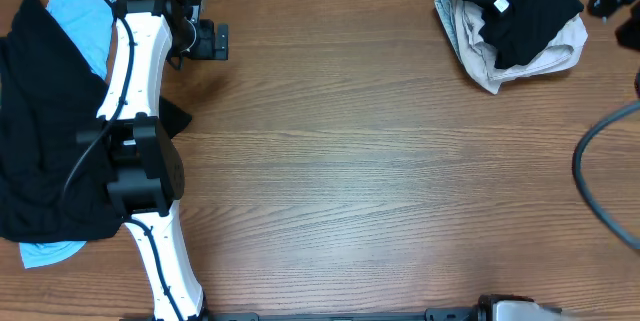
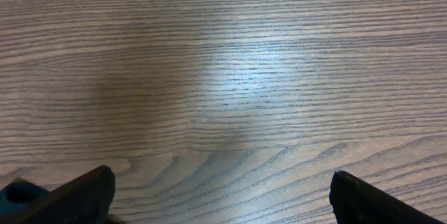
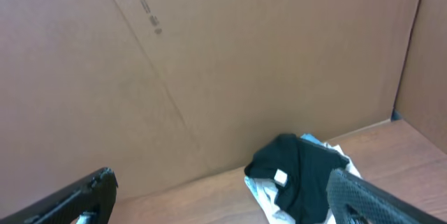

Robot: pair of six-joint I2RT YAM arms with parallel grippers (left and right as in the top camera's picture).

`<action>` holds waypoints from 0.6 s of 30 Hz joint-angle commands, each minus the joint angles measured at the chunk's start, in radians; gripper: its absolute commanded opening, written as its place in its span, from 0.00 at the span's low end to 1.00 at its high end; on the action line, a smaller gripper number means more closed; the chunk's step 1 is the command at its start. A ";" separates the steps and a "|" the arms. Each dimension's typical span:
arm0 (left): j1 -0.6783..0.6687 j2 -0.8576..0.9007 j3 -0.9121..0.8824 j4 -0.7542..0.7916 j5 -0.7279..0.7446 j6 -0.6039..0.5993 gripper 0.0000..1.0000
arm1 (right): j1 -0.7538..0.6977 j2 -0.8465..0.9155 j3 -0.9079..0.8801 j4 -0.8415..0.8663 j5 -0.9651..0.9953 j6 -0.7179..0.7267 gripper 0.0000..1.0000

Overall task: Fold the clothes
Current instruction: 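Open the right gripper and withdraw it down toward its base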

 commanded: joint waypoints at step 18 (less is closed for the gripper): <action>0.005 -0.008 0.002 0.003 0.011 -0.013 1.00 | 0.003 -0.953 -1.867 1.076 -0.111 0.037 1.00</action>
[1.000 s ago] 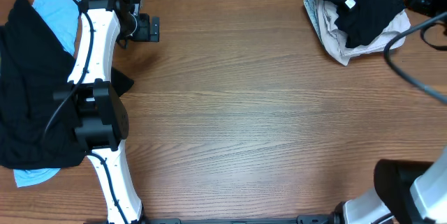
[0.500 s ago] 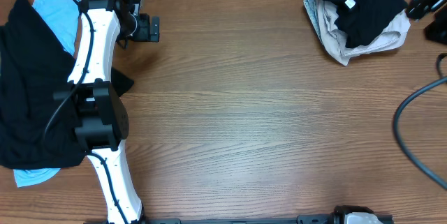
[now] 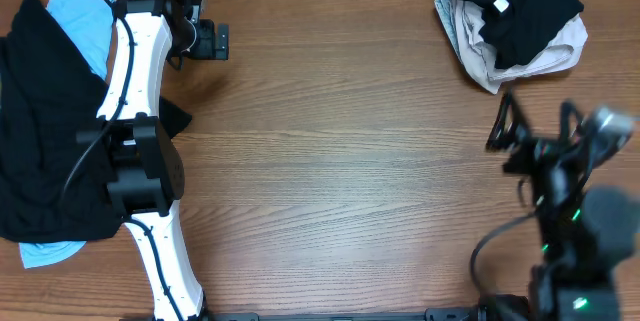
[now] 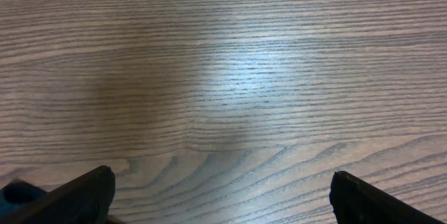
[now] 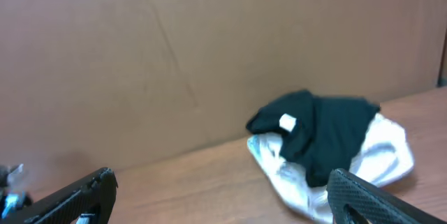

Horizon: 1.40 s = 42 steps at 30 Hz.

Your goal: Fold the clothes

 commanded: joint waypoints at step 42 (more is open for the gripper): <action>0.005 -0.008 0.002 0.003 0.007 -0.014 1.00 | 0.004 -0.524 -0.602 0.096 -0.029 0.048 1.00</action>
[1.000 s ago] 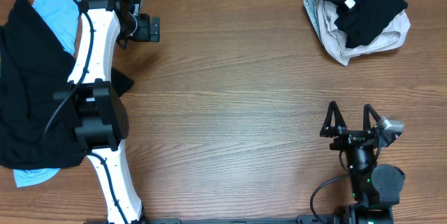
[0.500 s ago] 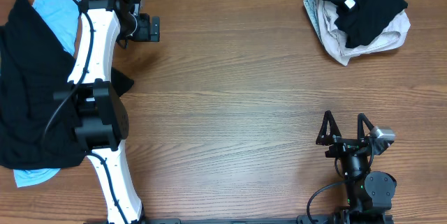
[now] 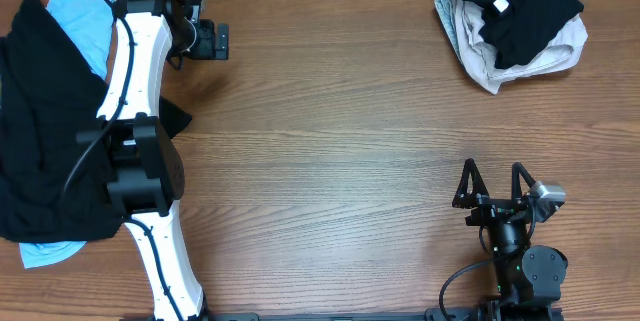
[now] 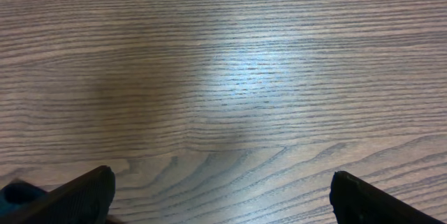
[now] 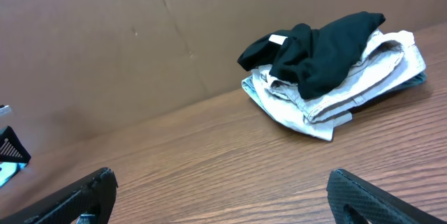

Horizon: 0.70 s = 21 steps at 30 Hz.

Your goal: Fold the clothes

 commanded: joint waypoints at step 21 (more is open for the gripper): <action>-0.006 -0.058 0.002 0.000 0.006 -0.013 1.00 | 0.004 -0.012 -0.011 0.002 -0.006 0.002 1.00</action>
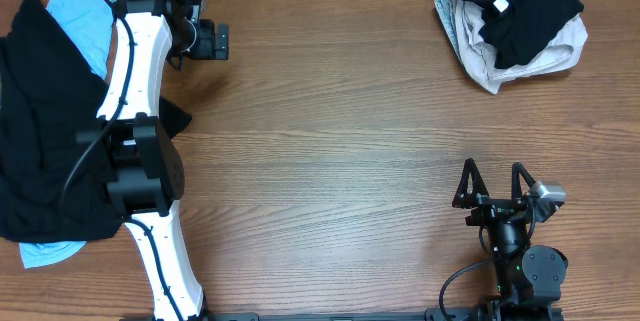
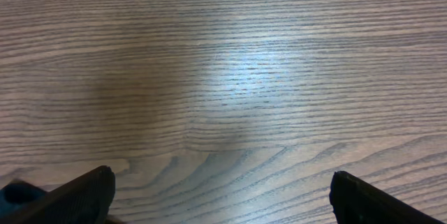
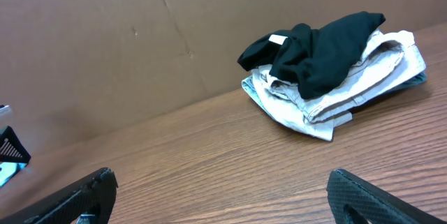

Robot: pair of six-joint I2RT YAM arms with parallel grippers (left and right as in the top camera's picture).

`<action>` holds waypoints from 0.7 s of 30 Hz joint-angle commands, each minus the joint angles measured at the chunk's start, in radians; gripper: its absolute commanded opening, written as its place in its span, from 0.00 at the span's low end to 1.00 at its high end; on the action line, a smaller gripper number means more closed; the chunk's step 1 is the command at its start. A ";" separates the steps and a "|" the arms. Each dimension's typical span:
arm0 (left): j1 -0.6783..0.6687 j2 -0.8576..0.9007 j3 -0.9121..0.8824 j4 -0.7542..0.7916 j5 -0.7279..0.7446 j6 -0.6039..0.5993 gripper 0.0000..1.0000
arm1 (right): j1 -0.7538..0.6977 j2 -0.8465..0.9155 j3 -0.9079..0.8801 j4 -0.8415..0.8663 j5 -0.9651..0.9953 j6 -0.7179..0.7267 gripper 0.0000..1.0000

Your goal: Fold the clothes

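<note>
An unfolded heap of black clothing (image 1: pixel 40 131) lies at the table's left edge, with a light blue garment (image 1: pixel 76 9) under it. At the far right corner sits a stack of a black garment (image 1: pixel 520 6) on pale beige clothing (image 3: pixel 328 102). My left gripper (image 1: pixel 220 42) hangs open over bare wood at the far left, right of the heap; its fingertips (image 2: pixel 87 192) hold nothing. My right gripper (image 1: pixel 492 179) stands open and empty low at the near right, facing the stack (image 3: pixel 321 60).
A brown cardboard wall (image 3: pixel 140 49) closes off the far side of the wooden table (image 1: pixel 340 161). My white left arm (image 1: pixel 135 81) stretches along the right side of the black heap. A corner of light blue cloth (image 1: pixel 45 253) shows at the near left.
At first my right gripper was up at the far right corner by the stacked clothes, open. Then it was over the table's right middle. After that it was low at the near right edge, where it stays. My left arm and both clothing piles kept still throughout.
</note>
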 commanded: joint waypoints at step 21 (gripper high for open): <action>-0.043 -0.901 -0.032 -0.089 -0.103 0.039 1.00 | 0.004 -0.012 -0.011 0.002 -0.006 0.002 1.00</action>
